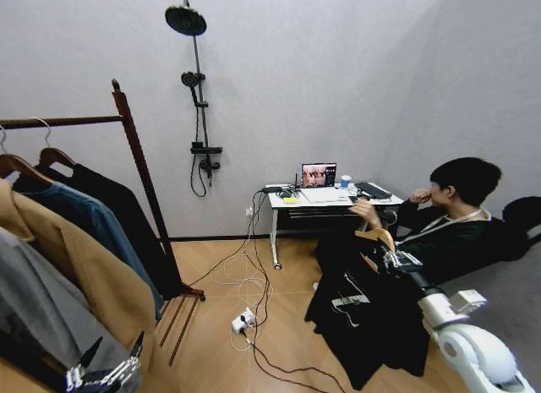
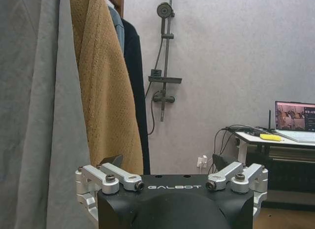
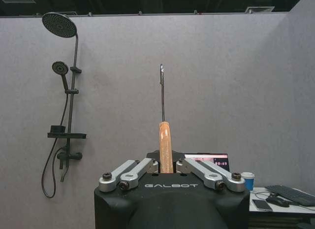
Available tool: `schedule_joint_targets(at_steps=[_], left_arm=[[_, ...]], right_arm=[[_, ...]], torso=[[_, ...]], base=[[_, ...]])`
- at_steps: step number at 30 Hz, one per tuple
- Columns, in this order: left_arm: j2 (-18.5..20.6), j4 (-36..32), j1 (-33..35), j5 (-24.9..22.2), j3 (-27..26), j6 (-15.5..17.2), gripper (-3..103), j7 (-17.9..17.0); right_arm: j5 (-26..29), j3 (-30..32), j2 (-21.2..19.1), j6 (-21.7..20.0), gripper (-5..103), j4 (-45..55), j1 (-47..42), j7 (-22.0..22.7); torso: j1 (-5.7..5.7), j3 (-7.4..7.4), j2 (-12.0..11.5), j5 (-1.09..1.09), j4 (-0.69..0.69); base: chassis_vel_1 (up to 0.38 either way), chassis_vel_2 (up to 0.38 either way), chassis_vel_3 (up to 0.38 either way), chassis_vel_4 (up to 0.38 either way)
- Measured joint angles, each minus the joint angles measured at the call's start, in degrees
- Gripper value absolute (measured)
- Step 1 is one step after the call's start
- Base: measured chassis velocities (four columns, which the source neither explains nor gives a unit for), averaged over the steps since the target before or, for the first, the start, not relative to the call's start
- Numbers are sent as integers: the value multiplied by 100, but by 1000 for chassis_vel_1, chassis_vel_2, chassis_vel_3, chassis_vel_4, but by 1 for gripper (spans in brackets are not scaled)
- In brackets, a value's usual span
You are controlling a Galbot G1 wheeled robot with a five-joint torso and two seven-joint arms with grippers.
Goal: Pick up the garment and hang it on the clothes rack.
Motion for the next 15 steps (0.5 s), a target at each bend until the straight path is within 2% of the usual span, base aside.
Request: schedule_joint_targets(at_steps=[5, 15], left_arm=[[0, 0, 0, 0, 0, 0, 100, 0], [0, 0, 0, 0, 0, 0, 100, 0]], right_arm=[[71, -13, 37, 194, 10, -63, 102, -42], [144, -43, 92, 189, 10, 88, 127, -22]], torso=[[1, 0, -1, 1, 0], [3, 2, -2, 2, 1]], base=[[-154, 144, 169, -139], [-243, 239, 239, -258]])
